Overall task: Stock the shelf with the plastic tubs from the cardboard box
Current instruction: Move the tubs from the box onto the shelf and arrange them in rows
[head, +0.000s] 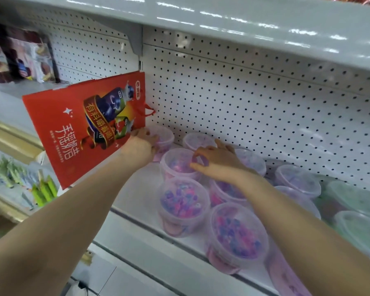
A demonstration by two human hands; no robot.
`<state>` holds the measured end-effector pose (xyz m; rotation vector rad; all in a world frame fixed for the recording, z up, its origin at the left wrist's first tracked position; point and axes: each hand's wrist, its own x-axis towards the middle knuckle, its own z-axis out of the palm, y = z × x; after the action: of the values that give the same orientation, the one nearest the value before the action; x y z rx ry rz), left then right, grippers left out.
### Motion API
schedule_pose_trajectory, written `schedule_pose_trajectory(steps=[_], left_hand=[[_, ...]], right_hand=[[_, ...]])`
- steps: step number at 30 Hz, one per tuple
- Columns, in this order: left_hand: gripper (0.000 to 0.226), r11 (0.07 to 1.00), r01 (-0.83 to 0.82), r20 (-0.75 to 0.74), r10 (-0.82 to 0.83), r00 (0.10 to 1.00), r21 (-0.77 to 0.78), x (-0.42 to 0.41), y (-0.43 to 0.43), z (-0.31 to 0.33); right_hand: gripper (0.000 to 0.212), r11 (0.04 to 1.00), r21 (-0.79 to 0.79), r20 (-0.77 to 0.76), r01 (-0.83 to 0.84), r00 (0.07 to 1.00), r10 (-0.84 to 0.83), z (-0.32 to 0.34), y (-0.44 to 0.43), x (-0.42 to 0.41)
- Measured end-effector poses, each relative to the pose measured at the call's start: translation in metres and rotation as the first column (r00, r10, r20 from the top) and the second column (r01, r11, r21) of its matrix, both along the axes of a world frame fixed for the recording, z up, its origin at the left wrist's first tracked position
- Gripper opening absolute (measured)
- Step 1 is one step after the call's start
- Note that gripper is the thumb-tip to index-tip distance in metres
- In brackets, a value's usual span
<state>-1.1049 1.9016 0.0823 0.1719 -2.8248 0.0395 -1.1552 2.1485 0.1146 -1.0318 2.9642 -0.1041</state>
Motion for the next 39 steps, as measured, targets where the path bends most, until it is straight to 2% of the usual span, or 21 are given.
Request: schedule_pose_trajectory(steps=[4,8,13,15,19,22,25,34,39], left_hand=[[0.042,1.000,-0.020,0.065,0.018,0.998,0.023,-0.019,0.001,0.004],[0.040,0.995,0.006,0.051,-0.011,0.999,0.101,-0.019,0.002,0.008],[0.038,0.982,0.116,-0.081,-0.105,0.991,0.149,-0.001,0.012,0.013],[0.035,0.971,0.176,-0.162,-0.150,0.975,0.161,0.011,0.017,0.021],[0.028,0.961,0.265,-0.238,-0.239,0.941,0.081,0.044,0.034,0.042],[0.034,0.941,0.338,-0.272,-0.318,0.908,0.029,0.074,0.051,0.052],[0.041,0.922,0.385,-0.238,-0.383,0.892,-0.042,0.103,0.067,0.059],[0.046,0.820,0.557,-0.271,-0.571,0.775,-0.135,0.215,0.155,0.076],[0.040,0.733,0.661,-0.281,-0.675,0.682,-0.158,0.272,0.222,0.068]], right_hand=[[0.041,1.000,-0.014,0.005,0.005,1.000,-0.005,0.000,-0.001,-0.002],[0.040,1.000,-0.023,0.012,-0.001,1.000,0.001,-0.001,0.002,0.000],[0.046,1.000,-0.013,-0.002,-0.005,1.000,0.005,0.002,0.002,0.006],[0.051,1.000,-0.016,-0.050,-0.011,0.999,0.010,0.006,0.005,0.011],[0.056,0.999,-0.036,-0.190,-0.031,0.982,0.024,0.020,0.019,0.032],[0.059,0.998,-0.049,-0.302,-0.042,0.953,0.025,0.031,0.036,0.061],[0.062,0.999,-0.045,-0.373,-0.029,0.928,0.010,0.039,0.060,0.097],[0.068,0.994,0.025,-0.484,0.106,0.871,-0.081,0.048,0.152,0.245],[0.067,0.969,0.049,-0.473,0.243,0.860,-0.192,0.038,0.221,0.333]])
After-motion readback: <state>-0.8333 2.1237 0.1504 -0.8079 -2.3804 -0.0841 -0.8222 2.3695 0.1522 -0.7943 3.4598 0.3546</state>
